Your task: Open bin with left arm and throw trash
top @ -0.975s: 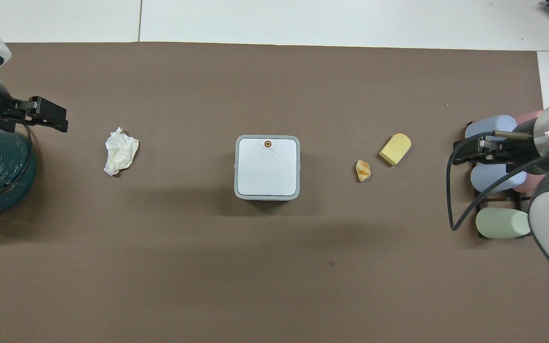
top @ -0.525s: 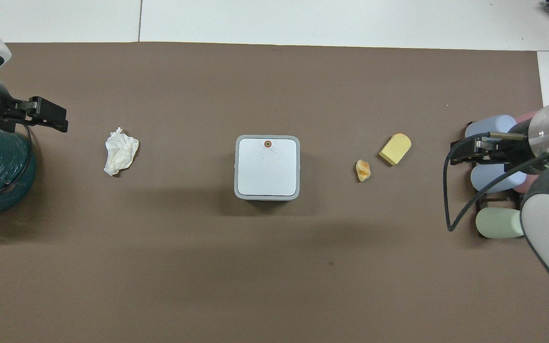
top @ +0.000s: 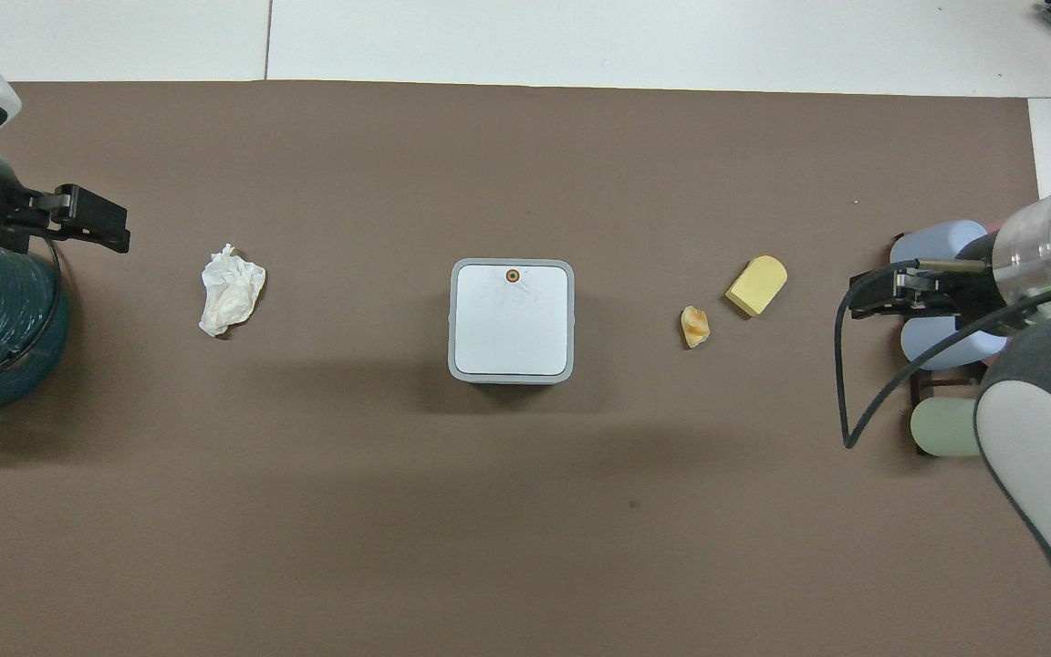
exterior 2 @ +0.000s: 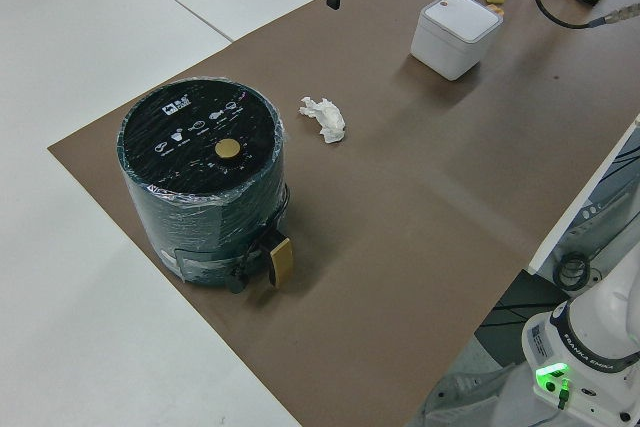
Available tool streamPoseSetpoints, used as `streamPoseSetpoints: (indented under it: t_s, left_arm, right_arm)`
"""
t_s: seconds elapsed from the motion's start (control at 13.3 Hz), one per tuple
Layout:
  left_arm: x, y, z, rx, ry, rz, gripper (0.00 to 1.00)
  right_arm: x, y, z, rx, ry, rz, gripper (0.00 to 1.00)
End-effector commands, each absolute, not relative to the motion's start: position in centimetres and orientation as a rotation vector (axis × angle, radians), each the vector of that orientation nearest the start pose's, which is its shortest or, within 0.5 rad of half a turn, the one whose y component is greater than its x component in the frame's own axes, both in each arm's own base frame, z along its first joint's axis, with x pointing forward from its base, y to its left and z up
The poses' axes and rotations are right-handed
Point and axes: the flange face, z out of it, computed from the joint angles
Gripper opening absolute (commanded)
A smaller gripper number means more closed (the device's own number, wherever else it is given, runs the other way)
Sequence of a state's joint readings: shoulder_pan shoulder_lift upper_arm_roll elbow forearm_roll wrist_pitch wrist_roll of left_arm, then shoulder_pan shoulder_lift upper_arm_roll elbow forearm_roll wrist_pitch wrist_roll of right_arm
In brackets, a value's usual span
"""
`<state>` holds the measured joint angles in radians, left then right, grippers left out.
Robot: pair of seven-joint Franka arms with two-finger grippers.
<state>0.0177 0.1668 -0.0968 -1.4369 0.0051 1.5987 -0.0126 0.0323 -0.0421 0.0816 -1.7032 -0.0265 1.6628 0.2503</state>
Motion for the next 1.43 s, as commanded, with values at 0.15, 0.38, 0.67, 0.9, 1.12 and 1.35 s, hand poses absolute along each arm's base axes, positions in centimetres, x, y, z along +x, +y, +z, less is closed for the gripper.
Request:
streamPoseSetpoints:
  t_s: [0.15,0.38,0.67,0.9,1.12,1.35]
  left_arm:
    - [59.8,-8.5,59.1,-3.138,0.03,-0.045,1.0]
    - [57.5,-15.1,57.5,-3.139,0.02,-0.056,0.9]
    - [54.1,-22.8,52.9,-3.146,-0.13,-0.051,0.25]
    - [52.1,-27.7,49.3,-3.178,-0.179,-0.107,0.06]
    - [51.7,-30.8,48.1,-3.251,-0.243,-0.217,0.0]
    - [52.2,-32.6,47.4,-3.325,-0.27,-0.318,0.0]
  right_arm:
    - [54.2,5.6,59.3,-3.161,0.183,-0.026,1.0]
    - [54.3,5.5,59.3,-3.161,0.188,-0.026,1.0]
    - [54.3,5.6,59.3,-3.161,0.186,-0.026,1.0]
    - [54.3,5.5,59.2,-3.161,0.188,-0.024,1.0]
    - [54.3,5.5,59.3,-3.161,0.188,-0.026,1.0]
    - [54.1,5.6,59.2,-3.162,0.188,-0.014,1.0]
